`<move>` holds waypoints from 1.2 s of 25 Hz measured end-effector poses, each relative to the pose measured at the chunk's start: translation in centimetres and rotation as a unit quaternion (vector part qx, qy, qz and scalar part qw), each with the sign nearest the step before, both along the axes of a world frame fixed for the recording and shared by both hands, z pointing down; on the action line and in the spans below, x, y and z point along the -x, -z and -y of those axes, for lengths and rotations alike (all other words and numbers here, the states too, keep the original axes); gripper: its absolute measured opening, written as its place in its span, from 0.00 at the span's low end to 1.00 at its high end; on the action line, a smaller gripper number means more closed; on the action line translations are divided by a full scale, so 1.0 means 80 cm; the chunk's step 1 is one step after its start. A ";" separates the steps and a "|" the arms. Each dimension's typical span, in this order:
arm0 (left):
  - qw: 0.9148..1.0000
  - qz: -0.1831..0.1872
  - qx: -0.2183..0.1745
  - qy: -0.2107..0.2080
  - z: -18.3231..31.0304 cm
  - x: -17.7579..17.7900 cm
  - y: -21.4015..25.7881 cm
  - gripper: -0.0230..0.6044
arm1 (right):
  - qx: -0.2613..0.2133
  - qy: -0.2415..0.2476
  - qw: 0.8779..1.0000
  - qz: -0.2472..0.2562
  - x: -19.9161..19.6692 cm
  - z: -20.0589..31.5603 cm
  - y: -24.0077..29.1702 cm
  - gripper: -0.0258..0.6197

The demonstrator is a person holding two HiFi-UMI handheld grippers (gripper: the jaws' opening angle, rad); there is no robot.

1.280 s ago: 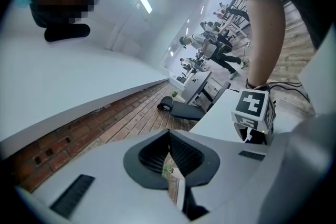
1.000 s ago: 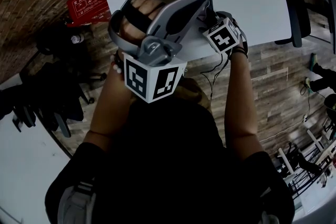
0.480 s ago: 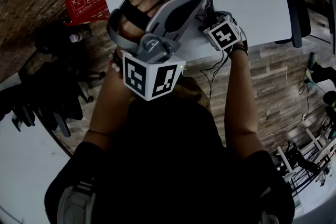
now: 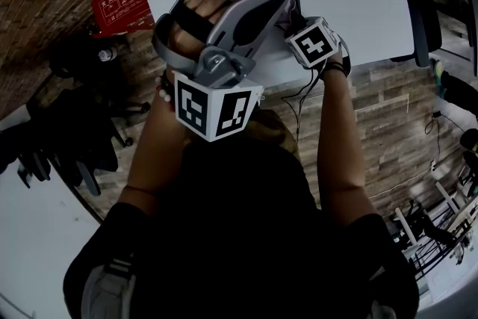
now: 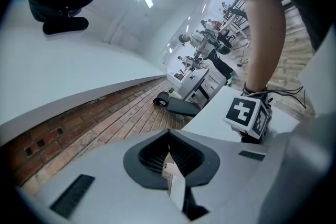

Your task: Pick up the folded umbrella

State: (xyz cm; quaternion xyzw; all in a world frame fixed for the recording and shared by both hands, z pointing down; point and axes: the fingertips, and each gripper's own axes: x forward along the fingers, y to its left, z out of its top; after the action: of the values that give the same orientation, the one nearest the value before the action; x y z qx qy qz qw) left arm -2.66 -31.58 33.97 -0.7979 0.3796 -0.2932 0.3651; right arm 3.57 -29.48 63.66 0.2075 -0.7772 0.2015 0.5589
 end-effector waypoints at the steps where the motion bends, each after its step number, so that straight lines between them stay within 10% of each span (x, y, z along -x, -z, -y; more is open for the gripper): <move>1: 1.000 0.000 0.001 0.000 0.000 0.000 -0.001 0.06 | 0.001 -0.002 1.000 -0.001 0.000 0.000 0.000 0.40; 30: 1.000 0.015 0.012 0.004 0.002 -0.009 0.007 0.06 | -0.073 -0.009 0.997 0.034 -0.001 0.021 0.048 0.38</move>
State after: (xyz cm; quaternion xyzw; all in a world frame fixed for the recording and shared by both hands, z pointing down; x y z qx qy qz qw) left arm -1.97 -31.77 33.44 -0.7965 0.3736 -0.3106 0.3599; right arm 3.66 -31.18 59.82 0.2479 -0.8062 0.1566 0.5138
